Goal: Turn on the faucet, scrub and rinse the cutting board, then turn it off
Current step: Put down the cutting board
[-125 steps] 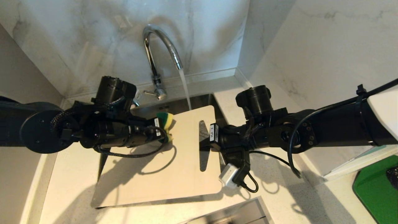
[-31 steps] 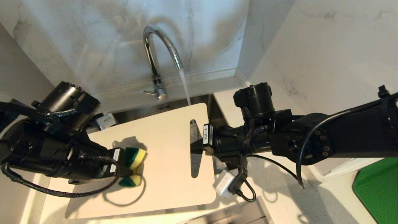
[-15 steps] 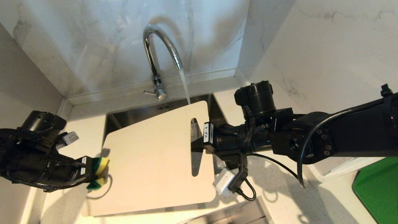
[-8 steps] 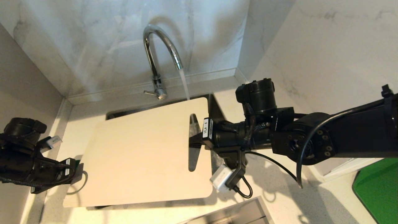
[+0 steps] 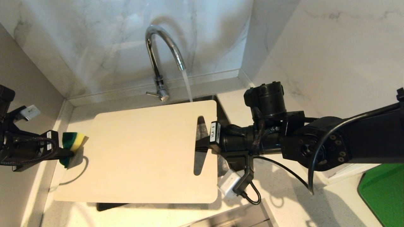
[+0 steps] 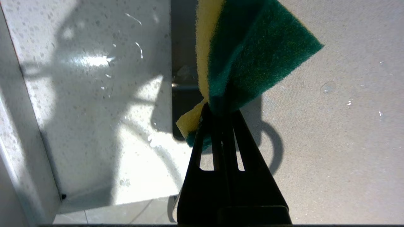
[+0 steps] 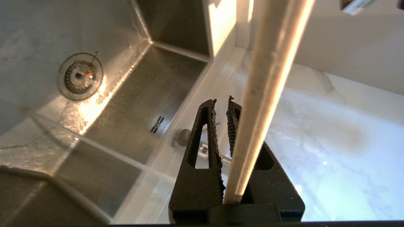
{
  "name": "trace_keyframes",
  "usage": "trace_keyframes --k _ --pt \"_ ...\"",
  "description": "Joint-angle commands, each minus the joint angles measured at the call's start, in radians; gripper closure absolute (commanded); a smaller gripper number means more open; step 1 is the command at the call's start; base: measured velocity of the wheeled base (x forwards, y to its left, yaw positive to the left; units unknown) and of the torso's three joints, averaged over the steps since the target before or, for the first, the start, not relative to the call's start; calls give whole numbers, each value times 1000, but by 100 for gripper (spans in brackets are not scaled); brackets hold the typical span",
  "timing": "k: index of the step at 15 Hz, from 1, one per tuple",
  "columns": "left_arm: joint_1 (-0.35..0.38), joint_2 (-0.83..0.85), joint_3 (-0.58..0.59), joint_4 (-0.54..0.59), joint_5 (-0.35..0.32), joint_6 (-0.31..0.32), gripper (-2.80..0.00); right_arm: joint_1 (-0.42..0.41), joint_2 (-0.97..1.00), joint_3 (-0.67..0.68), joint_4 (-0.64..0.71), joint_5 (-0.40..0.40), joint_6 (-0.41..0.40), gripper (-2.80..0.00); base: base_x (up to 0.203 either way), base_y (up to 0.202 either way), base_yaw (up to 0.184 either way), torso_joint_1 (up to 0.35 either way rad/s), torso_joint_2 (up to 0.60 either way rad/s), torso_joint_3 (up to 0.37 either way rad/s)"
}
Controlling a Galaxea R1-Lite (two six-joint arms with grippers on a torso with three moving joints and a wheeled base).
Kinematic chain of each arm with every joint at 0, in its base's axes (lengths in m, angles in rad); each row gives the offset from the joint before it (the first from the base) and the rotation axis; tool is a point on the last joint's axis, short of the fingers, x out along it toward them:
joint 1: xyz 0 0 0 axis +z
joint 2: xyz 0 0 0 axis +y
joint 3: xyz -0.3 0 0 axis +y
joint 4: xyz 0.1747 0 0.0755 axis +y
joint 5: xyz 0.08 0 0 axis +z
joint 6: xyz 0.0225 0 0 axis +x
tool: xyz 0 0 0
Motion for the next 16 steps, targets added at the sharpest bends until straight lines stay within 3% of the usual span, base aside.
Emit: trace_keyframes --k 1,10,12,16 --pt "4 -19 -40 -2 2 -3 0 -12 -14 28 -2 1 -17 0 0 0 0 0 0 0" --pt "2 -26 -154 9 5 -3 0 -18 -20 36 -3 0 -16 0 0 0 0 0 0 0" --pt "-78 -55 -159 49 5 -23 0 -18 -17 36 -3 0 -16 0 0 0 0 0 0 0" --pt "-363 -64 -195 164 11 -138 0 -18 -8 35 -3 0 -16 0 0 0 0 0 0 0"
